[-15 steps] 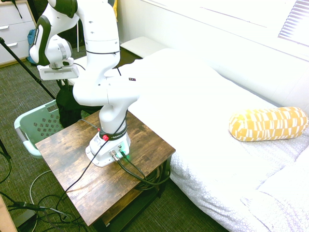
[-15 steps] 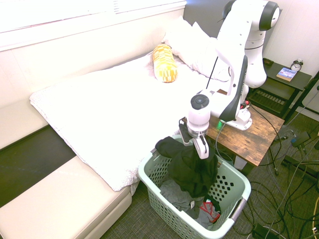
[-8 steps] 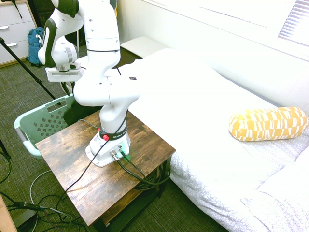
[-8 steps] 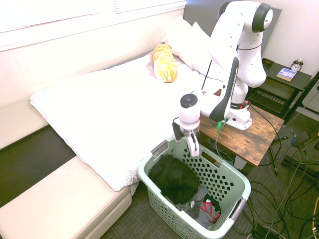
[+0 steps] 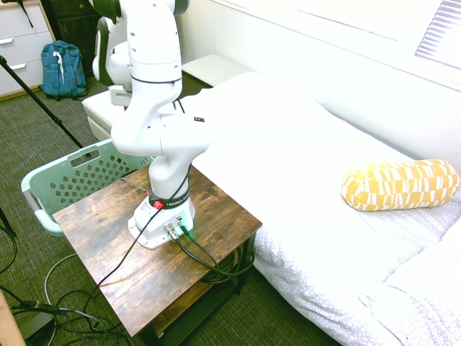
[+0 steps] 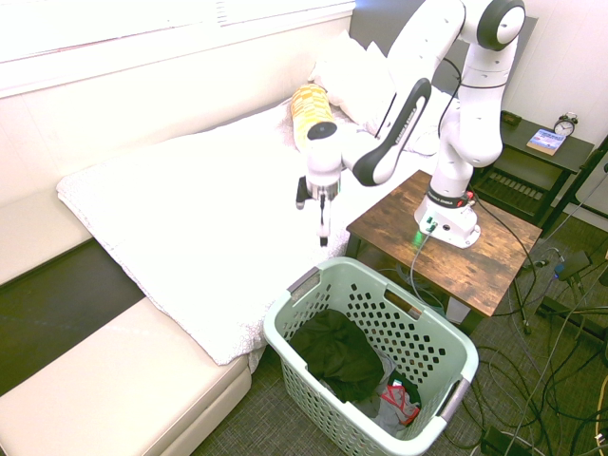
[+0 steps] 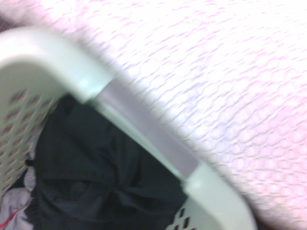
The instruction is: Put my clothes in the laundry bag
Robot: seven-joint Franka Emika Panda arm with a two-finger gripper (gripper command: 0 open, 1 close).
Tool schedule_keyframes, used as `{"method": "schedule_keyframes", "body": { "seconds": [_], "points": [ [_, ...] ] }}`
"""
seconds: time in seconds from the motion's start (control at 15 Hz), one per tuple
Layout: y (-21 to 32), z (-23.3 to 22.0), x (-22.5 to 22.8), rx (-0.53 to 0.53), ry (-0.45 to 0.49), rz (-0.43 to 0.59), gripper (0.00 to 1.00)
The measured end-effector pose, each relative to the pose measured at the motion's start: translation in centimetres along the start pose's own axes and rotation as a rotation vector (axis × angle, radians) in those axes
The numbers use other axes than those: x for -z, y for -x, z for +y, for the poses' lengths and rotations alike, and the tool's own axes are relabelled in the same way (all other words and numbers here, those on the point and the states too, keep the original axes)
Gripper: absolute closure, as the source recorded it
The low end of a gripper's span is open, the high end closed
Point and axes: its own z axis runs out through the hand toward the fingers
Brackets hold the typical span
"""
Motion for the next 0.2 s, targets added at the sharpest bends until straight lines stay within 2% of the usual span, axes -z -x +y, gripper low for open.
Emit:
{"method": "schedule_keyframes", "body": {
  "seconds": [0.2],
  "points": [
    [-10.1, 9.3, 2.7, -0.160, -0.028, 0.032, 0.00]
  ]
}}
